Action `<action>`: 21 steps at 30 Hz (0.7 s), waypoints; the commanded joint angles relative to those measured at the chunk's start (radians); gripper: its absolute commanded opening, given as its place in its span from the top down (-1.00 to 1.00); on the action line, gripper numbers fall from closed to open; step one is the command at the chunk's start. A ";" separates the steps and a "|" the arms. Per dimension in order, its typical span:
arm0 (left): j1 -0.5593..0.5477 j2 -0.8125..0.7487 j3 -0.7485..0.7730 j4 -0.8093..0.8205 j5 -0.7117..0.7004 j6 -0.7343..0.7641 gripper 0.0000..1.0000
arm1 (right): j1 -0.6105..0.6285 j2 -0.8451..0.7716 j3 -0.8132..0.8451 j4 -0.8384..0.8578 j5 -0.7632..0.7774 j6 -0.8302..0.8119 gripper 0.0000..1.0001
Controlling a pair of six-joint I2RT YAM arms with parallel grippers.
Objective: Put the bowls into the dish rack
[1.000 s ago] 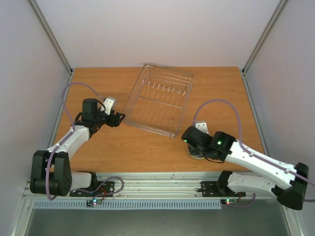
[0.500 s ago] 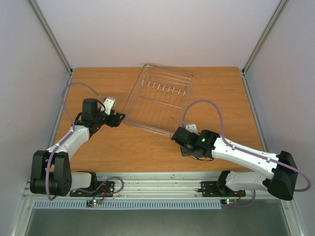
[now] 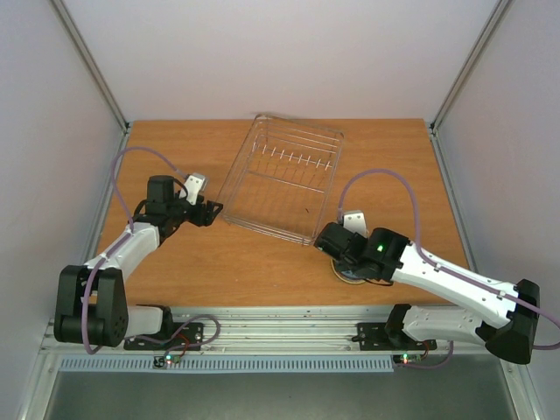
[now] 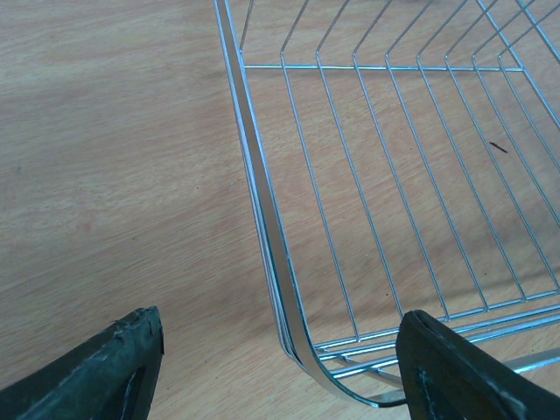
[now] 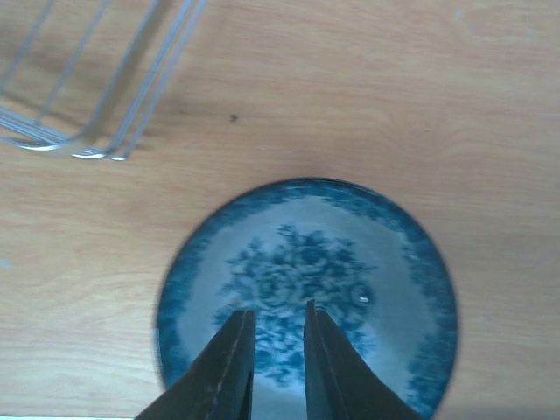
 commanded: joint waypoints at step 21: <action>-0.004 -0.012 -0.011 0.035 0.024 0.005 -0.48 | -0.294 -0.163 -0.179 0.059 -0.106 -0.029 0.31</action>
